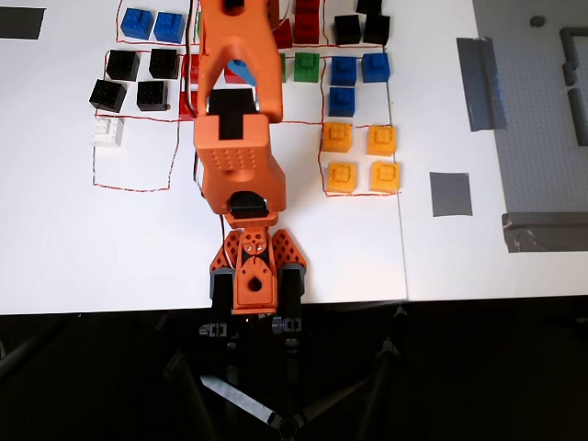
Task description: Grab the block and put it in the grey marker
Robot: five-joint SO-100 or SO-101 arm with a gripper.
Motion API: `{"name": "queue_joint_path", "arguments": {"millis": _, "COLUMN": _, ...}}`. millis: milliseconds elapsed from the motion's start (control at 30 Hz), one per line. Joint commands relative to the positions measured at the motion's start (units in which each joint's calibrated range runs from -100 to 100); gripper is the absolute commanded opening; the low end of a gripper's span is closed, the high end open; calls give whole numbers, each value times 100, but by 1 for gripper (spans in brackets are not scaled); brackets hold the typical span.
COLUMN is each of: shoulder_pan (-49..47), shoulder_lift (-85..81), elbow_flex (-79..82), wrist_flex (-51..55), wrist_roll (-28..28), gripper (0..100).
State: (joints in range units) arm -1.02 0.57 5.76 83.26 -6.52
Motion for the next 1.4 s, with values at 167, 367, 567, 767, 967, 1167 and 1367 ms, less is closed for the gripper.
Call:
{"name": "queue_joint_path", "arguments": {"millis": 167, "shoulder_pan": -15, "shoulder_lift": -696, "elbow_flex": -54, "wrist_flex": 58, "wrist_roll": 63, "gripper": 0}}
{"name": "queue_joint_path", "arguments": {"millis": 367, "shoulder_pan": -31, "shoulder_lift": -722, "elbow_flex": -35, "wrist_flex": 58, "wrist_roll": 44, "gripper": 0}}
{"name": "queue_joint_path", "arguments": {"millis": 567, "shoulder_pan": -239, "shoulder_lift": -877, "elbow_flex": 28, "wrist_flex": 148, "wrist_roll": -181, "gripper": 0}}
{"name": "queue_joint_path", "arguments": {"millis": 767, "shoulder_pan": -647, "shoulder_lift": -799, "elbow_flex": -290, "wrist_flex": 768, "wrist_roll": -469, "gripper": 0}}
{"name": "queue_joint_path", "arguments": {"millis": 967, "shoulder_pan": -1221, "shoulder_lift": -972, "elbow_flex": -444, "wrist_flex": 1413, "wrist_roll": -860, "gripper": 2}}
{"name": "queue_joint_path", "arguments": {"millis": 1167, "shoulder_pan": -1737, "shoulder_lift": -1041, "elbow_flex": -480, "wrist_flex": 1576, "wrist_roll": -874, "gripper": 2}}
{"name": "queue_joint_path", "arguments": {"millis": 1367, "shoulder_pan": -2610, "shoulder_lift": -1274, "elbow_flex": -435, "wrist_flex": 1437, "wrist_roll": -991, "gripper": 0}}
